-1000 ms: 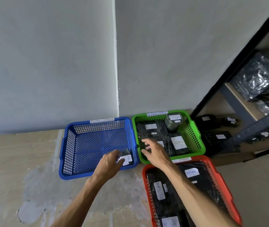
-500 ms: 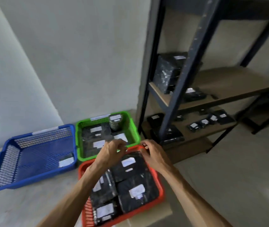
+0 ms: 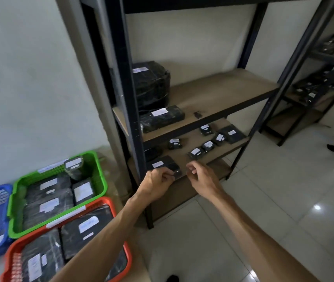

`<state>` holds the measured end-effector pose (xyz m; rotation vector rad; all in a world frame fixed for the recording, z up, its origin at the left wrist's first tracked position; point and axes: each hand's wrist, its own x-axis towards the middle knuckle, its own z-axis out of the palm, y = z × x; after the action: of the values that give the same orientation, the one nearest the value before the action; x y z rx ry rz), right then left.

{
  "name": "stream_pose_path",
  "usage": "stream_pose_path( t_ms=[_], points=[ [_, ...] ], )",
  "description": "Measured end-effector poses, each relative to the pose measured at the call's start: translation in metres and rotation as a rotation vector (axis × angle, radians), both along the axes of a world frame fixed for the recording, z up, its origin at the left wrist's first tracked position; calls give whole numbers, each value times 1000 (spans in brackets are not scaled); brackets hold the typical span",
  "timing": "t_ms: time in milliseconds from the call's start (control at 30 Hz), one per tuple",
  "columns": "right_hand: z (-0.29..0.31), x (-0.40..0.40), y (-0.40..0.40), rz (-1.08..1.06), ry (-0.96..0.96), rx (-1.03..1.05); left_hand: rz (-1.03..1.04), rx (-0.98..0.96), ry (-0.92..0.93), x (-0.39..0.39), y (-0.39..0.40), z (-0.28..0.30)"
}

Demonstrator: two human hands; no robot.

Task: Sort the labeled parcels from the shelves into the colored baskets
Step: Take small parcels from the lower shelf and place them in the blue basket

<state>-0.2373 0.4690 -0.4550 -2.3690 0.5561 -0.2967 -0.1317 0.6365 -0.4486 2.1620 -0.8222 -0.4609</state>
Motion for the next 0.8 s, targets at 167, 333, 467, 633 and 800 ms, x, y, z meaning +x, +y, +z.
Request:
stream_pose_path(
  t_ms=[167,333,467,633,800],
  points=[
    [-20,20,-81,-35,81,35,71,12,136,24,-70,-30],
    [-44,46,-157,-21,171,106,148,14,276,45,-136,-54],
    [-80,83,-226,39,268,187,323,12,462,75,-199,-95],
    [-159,153,-293,86,245,223,593,-33,498,127,-260,-188],
    [-238,235,-321,173,170,283,664,83,139,173,-300,-251]
  ],
)
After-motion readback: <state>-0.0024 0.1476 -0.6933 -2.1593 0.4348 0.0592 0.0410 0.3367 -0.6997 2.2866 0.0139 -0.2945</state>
